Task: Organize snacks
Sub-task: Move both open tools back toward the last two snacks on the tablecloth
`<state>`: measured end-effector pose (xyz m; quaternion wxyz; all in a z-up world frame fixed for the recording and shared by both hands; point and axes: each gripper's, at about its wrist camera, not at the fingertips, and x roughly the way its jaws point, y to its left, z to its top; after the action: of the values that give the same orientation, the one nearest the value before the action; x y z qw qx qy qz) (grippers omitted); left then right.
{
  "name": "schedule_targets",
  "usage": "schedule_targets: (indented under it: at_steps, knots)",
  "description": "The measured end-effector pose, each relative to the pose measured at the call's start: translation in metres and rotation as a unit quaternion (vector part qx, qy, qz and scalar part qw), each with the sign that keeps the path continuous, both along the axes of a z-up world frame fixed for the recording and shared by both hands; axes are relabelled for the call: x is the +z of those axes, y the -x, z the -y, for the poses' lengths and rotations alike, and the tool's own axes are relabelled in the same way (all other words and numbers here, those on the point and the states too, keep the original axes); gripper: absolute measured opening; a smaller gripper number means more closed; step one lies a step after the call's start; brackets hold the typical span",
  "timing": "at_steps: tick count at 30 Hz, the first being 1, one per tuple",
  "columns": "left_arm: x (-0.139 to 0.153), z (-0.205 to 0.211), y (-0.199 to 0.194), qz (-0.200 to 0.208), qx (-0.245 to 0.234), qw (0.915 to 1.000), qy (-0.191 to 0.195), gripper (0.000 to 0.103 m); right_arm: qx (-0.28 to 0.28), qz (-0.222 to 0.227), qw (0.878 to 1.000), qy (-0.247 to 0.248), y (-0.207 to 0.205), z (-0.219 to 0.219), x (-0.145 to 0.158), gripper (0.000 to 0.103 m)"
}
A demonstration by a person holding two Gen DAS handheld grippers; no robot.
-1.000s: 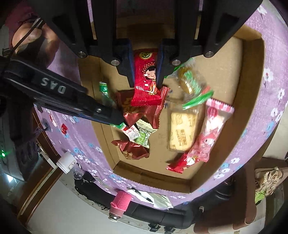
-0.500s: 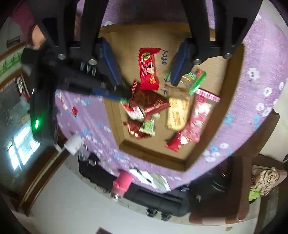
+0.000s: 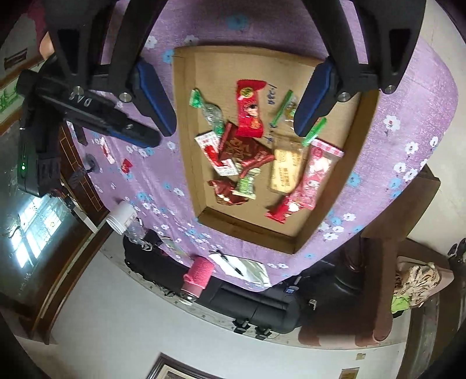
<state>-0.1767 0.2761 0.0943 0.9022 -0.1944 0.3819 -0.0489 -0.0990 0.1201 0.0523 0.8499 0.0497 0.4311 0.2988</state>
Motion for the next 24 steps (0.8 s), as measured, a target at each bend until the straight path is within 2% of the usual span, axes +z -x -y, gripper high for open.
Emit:
schedule_targets:
  at_steps: [6, 11, 16, 19, 24]
  knots:
    - [0.003, 0.028, -0.003, -0.002, -0.031, 0.9995, -0.008, 0.082, -0.064, 0.004, 0.998, 0.000, 0.000, 0.067, 0.003, 0.042]
    - [0.004, 0.053, -0.005, -0.008, -0.062, 0.9979, -0.016, 0.082, -0.134, -0.007, 0.991, -0.007, -0.001, 0.137, -0.004, 0.041]
    - [0.004, 0.076, -0.005, -0.007, -0.093, 0.9953, -0.023, 0.082, -0.200, -0.011, 0.980, -0.004, 0.002, 0.203, -0.010, 0.041]
    - [0.003, 0.089, -0.007, -0.008, -0.110, 0.9937, -0.022, 0.082, -0.248, -0.014, 0.969, -0.006, 0.002, 0.244, -0.011, 0.042]
    - [-0.004, 0.112, -0.012, -0.019, -0.139, 0.9899, -0.019, 0.082, -0.293, -0.013, 0.956, -0.014, -0.009, 0.284, -0.011, 0.042]
